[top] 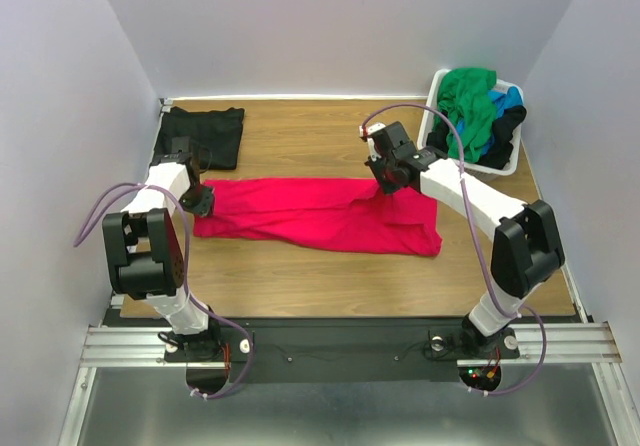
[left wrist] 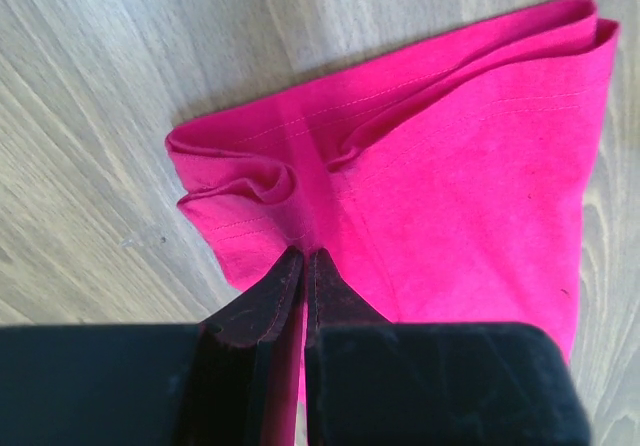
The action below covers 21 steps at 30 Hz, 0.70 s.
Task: Fold and stack the t-shirts
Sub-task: Fold the tshirt
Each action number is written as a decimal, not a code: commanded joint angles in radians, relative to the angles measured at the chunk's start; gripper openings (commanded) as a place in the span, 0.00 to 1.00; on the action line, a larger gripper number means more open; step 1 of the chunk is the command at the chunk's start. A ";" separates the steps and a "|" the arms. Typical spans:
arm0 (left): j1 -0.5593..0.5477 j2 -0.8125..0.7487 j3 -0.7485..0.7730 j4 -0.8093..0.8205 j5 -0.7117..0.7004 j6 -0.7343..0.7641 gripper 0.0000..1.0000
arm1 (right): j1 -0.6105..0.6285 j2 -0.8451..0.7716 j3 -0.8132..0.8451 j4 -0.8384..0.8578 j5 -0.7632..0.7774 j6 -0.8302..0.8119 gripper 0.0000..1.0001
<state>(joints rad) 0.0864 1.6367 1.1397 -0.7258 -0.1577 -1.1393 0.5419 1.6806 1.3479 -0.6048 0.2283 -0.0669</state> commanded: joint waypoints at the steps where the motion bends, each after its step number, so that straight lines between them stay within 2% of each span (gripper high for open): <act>1: 0.009 -0.002 0.046 -0.012 -0.032 0.007 0.15 | -0.017 0.025 0.063 0.059 0.012 -0.011 0.00; 3: 0.009 0.023 0.058 0.003 -0.026 0.027 0.20 | -0.020 0.048 0.077 0.068 0.037 -0.004 0.00; 4: 0.009 0.035 0.067 0.003 -0.028 0.033 0.26 | -0.022 0.057 0.082 0.071 0.045 -0.002 0.00; 5: 0.009 0.058 0.077 0.003 -0.029 0.047 0.44 | -0.025 0.077 0.088 0.079 0.051 -0.004 0.01; 7: 0.009 0.077 0.106 0.020 -0.025 0.068 0.54 | -0.026 0.100 0.097 0.086 0.042 -0.008 0.01; 8: 0.009 0.089 0.121 0.029 -0.023 0.084 0.70 | -0.026 0.123 0.108 0.094 0.031 -0.013 0.01; 10: 0.009 0.097 0.139 0.029 -0.025 0.093 0.82 | -0.026 0.151 0.118 0.100 0.034 -0.016 0.01; 11: 0.010 0.098 0.149 0.025 -0.029 0.113 0.93 | -0.028 0.178 0.132 0.103 0.040 -0.016 0.07; 13: 0.013 0.094 0.176 0.013 -0.039 0.128 0.96 | -0.026 0.203 0.148 0.108 0.046 -0.025 0.22; 17: 0.019 0.032 0.198 -0.001 -0.063 0.174 0.97 | -0.037 0.266 0.203 0.122 0.126 -0.040 0.28; 21: 0.019 -0.110 0.122 -0.003 -0.074 0.205 0.98 | -0.043 0.304 0.249 0.132 0.204 -0.025 0.34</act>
<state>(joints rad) 0.1001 1.6966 1.2938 -0.6987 -0.1875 -0.9867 0.5117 1.9892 1.5341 -0.5327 0.3305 -0.0937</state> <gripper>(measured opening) 0.979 0.327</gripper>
